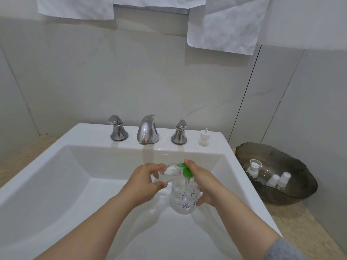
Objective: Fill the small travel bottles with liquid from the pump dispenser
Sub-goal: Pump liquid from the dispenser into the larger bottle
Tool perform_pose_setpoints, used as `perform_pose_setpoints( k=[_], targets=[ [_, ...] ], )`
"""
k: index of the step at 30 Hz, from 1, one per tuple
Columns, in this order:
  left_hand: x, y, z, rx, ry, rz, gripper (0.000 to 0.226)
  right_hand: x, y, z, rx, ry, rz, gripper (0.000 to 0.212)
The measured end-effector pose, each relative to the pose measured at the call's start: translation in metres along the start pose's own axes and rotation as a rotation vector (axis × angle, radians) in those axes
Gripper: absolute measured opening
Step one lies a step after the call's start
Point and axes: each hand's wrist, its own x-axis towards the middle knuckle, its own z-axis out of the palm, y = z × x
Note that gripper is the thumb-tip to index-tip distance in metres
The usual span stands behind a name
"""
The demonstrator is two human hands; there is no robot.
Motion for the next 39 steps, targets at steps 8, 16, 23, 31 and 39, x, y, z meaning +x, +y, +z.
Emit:
perform_pose_setpoints(
  k=[8, 16, 23, 31, 39],
  targets=[
    [0.001, 0.000, 0.000, -0.016, -0.005, -0.015, 0.035, 0.001, 0.003, 0.001, 0.016, 0.029, -0.019, 0.059],
    [0.002, 0.005, -0.007, -0.083, 0.012, 0.000, 0.031, 0.013, 0.006, 0.001, 0.036, -0.048, 0.040, 0.082],
    [0.002, 0.004, -0.006, -0.077, 0.011, -0.008, 0.031, 0.013, 0.004, 0.003, 0.044, -0.056, 0.040, 0.089],
    [0.002, 0.004, -0.006, -0.054, 0.016, 0.003, 0.031, 0.010, 0.004, 0.001, 0.053, -0.057, 0.038, 0.086],
    [0.001, 0.002, -0.002, -0.019, -0.003, -0.013, 0.042, 0.005, 0.001, -0.002, 0.025, -0.024, 0.001, 0.059]
  ],
)
